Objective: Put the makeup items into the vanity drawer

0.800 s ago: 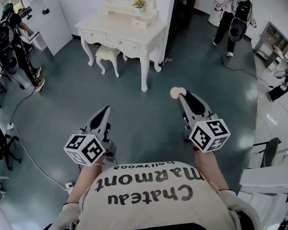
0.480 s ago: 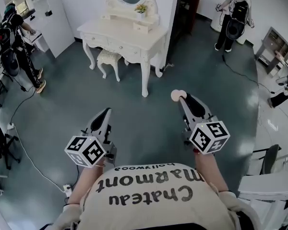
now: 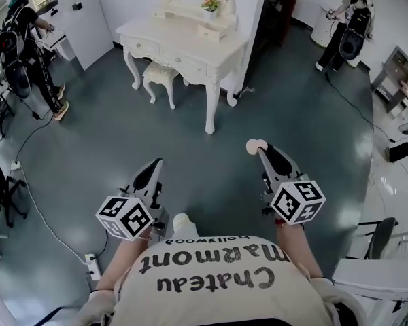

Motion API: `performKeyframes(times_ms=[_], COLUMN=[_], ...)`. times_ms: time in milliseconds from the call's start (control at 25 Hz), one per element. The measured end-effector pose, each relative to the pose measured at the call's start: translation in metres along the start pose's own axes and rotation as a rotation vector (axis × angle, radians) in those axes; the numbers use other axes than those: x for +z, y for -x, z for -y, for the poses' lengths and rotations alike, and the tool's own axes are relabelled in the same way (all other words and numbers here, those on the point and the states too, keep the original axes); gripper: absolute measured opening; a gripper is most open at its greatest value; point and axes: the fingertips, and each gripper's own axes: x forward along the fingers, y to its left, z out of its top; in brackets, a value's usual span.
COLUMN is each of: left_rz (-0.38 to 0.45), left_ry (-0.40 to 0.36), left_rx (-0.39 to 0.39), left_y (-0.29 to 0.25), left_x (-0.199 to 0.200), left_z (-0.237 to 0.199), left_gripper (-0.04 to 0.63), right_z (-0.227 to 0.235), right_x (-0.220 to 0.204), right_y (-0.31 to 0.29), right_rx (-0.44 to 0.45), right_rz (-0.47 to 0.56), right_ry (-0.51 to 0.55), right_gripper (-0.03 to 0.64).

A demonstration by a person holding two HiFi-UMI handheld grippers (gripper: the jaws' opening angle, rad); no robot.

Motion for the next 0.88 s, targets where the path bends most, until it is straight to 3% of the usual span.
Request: performKeyframes(times_ms=[320, 880], left_rz=[-0.038, -0.022], left_ry=[-0.038, -0.082], left_rx=[-0.001, -0.161], left_y=[-0.061, -0.186], left_x=[0.017, 0.125], left_z=[-0.045, -0.127], left_gripper=[0.008, 0.008], right_z=[0.022, 0.031], right_x=[0.003, 0.072], right_y=[-0.065, -0.22], right_rx=[-0.028, -0.049], right_rz=[-0.017, 0.053], right_ry=[-0.022, -0.017], right_gripper=[0.115, 0.115])
